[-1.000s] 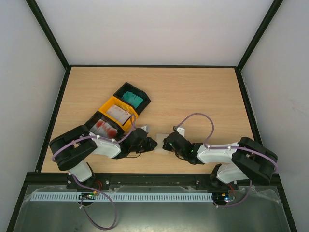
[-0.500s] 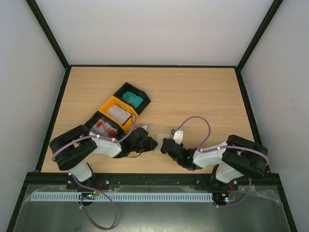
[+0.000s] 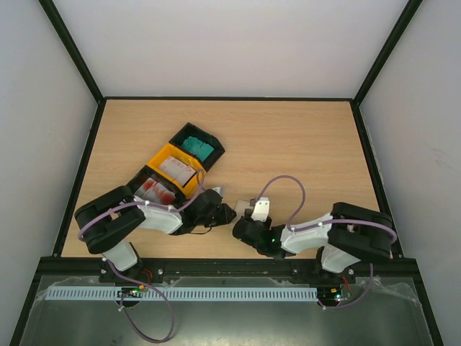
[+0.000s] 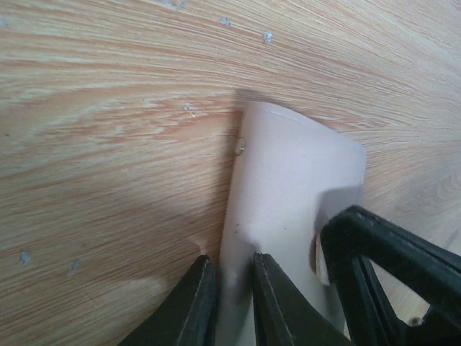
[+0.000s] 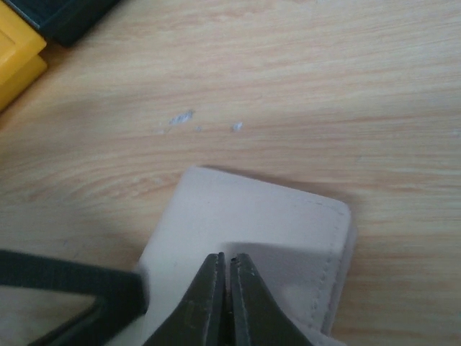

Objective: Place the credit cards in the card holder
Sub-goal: Close the card holder at the center of the board, then reset both arms

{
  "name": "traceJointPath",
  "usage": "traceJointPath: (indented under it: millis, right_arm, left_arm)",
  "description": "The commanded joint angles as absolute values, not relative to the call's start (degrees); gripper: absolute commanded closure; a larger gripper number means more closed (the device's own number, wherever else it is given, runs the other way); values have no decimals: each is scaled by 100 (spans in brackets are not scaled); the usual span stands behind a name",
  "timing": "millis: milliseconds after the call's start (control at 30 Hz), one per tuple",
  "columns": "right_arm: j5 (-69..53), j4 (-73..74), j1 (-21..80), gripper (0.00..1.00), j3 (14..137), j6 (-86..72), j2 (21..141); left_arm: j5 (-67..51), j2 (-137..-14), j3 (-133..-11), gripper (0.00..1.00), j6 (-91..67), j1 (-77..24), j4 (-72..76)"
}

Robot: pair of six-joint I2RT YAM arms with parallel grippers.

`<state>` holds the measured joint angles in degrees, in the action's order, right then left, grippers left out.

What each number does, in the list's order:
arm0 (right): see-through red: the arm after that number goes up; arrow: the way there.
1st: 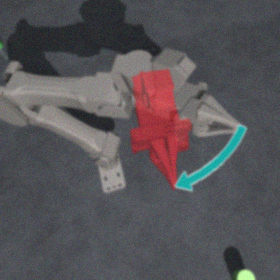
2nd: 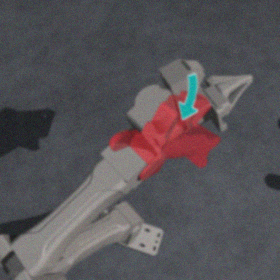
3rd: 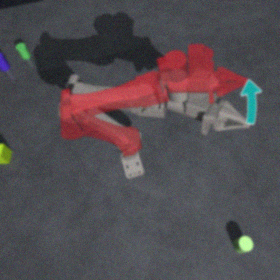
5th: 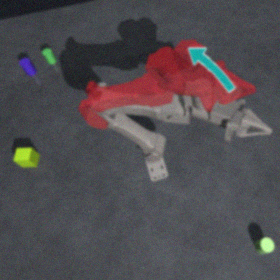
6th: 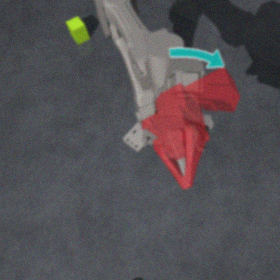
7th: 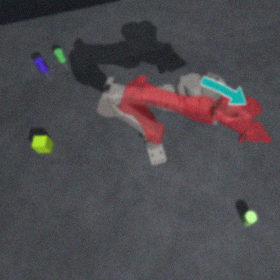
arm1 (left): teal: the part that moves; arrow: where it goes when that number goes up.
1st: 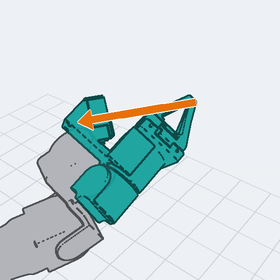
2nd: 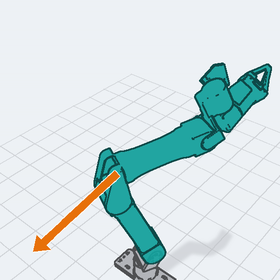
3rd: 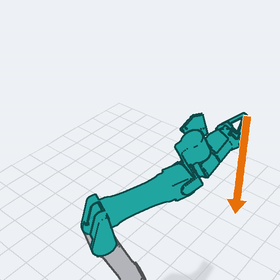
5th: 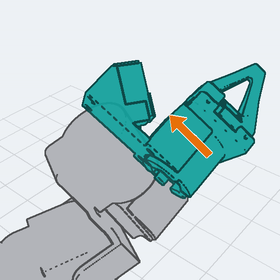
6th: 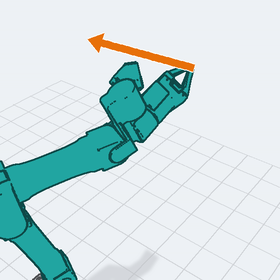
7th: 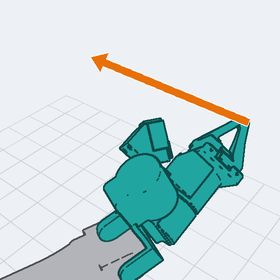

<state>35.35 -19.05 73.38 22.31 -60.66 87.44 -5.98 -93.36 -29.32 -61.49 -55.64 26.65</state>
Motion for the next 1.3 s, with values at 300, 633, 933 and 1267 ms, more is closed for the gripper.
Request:
traceJointPath:
  millis: [300, 633, 933, 1267]
  right_arm:
    - [2778, 1228, 6255, 71, 3340, -5830, 6999]
    - [3368, 3086, 6197, 22, 3895, -5686, 5173]
    - [4633, 4607, 6201, 2, 4772, -5374, 3686]
    - [5496, 5536, 6196, 2, 5538, -5745, 2565]
  left_arm:
    - [-91, -8359, -3144, 40, -5508, -5265, 984]
    - [508, -6183, -3619, 0, -4772, -4729, -557]
    - [2249, -4425, -4800, 0, -3643, -4633, -2238]
    - [3329, -3043, -5725, 0, -2958, -4639, -3207]
